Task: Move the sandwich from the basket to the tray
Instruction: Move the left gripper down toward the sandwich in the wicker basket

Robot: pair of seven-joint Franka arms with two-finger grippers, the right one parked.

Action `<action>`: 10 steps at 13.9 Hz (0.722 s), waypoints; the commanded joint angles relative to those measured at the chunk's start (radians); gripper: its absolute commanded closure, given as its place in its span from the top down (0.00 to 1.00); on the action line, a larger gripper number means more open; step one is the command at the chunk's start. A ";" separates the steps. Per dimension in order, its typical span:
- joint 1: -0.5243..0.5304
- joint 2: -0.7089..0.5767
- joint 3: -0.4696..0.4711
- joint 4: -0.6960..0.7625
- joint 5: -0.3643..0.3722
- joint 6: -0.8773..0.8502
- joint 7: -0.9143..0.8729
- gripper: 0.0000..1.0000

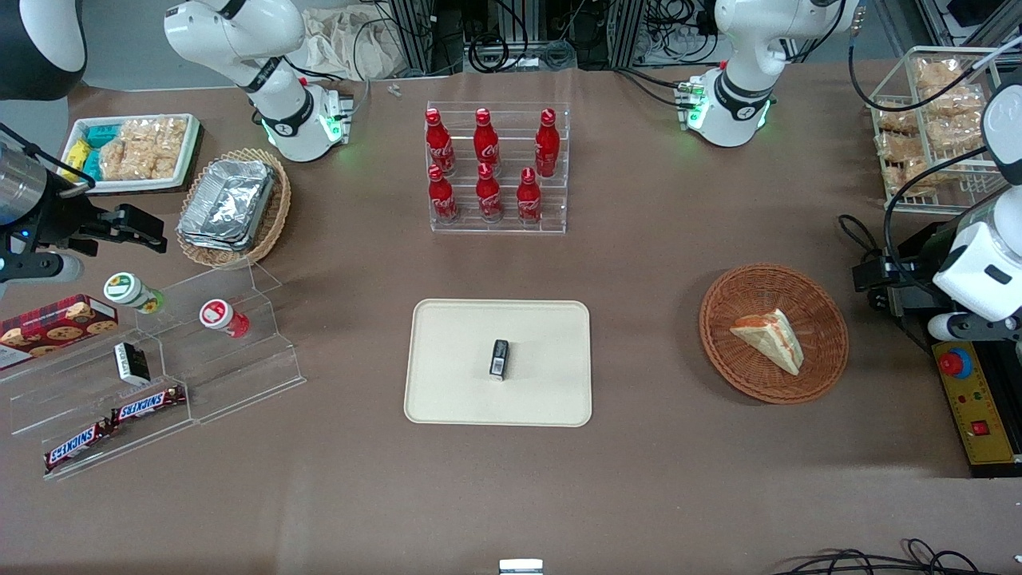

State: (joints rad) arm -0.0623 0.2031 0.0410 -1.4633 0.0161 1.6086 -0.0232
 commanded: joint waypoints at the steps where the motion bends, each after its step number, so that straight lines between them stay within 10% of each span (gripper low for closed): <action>1: -0.001 0.013 -0.001 0.026 -0.002 -0.029 -0.020 1.00; 10: -0.001 0.061 0.002 -0.072 0.016 0.025 -0.338 1.00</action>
State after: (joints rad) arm -0.0609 0.2549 0.0432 -1.4891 0.0175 1.6059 -0.2310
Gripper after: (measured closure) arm 0.004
